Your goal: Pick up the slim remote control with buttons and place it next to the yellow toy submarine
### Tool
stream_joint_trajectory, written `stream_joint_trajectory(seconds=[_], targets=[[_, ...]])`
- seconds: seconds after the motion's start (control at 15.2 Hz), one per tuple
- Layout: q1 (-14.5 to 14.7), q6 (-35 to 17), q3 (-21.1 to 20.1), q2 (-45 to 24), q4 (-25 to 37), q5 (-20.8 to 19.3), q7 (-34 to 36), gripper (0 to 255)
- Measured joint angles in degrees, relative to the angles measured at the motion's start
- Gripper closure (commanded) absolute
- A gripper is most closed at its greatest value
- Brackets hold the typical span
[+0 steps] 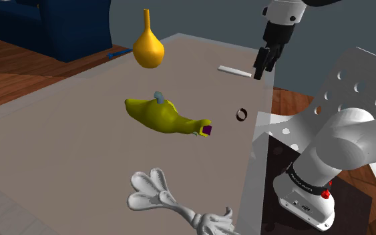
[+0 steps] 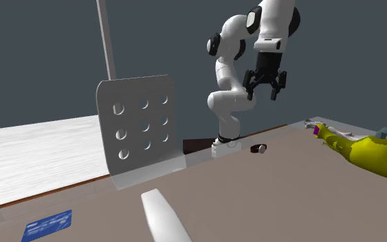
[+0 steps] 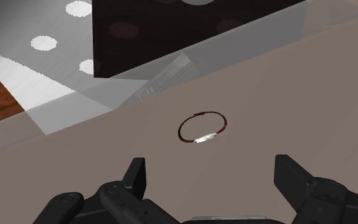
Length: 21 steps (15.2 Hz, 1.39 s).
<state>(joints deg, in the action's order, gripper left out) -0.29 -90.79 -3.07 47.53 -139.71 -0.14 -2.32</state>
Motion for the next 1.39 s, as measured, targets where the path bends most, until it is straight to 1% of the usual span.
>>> stream_joint_trajectory(seconds=[0.07,0.2,0.46,0.79,1.06,1.39], targets=[[0.0,0.0,0.0,0.0,0.0,0.0,0.0,0],[-0.4,-1.3,1.5,-0.9,-0.3,-1.0,-1.9,0],[-1.6,-5.7,6.1,-5.8,0.5,-4.0,-7.8,0],[-2.5,-11.5,11.3,-12.8,2.3,-6.4,-14.9,0],[-2.9,-15.7,15.6,-20.0,5.8,-7.3,-20.9,0],[-2.9,-20.0,20.4,-30.6,12.5,-6.2,-28.9,0]])
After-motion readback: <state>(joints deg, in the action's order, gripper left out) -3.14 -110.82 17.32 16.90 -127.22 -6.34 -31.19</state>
